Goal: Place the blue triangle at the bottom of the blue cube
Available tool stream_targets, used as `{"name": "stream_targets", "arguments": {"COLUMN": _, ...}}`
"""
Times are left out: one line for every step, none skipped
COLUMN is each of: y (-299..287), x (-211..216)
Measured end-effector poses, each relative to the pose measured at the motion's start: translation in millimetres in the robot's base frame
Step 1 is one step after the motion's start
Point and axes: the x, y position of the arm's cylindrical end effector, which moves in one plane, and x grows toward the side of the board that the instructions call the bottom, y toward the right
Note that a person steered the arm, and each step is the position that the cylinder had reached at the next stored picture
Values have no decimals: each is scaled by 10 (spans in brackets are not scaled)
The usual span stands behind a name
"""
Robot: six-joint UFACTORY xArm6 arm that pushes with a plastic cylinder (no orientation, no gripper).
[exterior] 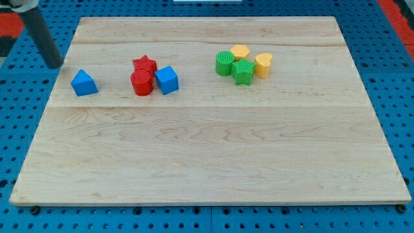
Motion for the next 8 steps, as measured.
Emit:
{"name": "stream_targets", "arguments": {"y": 501, "x": 407}}
{"name": "stream_targets", "arguments": {"y": 1089, "x": 794}}
{"name": "stream_targets", "arguments": {"y": 1218, "x": 912}}
{"name": "stream_targets", "arguments": {"y": 955, "x": 913}}
{"name": "stream_targets", "arguments": {"y": 898, "x": 913}}
{"name": "stream_targets", "arguments": {"y": 1226, "x": 913}}
{"name": "stream_targets", "arguments": {"y": 1455, "x": 883}}
{"name": "stream_targets", "arguments": {"y": 1533, "x": 806}}
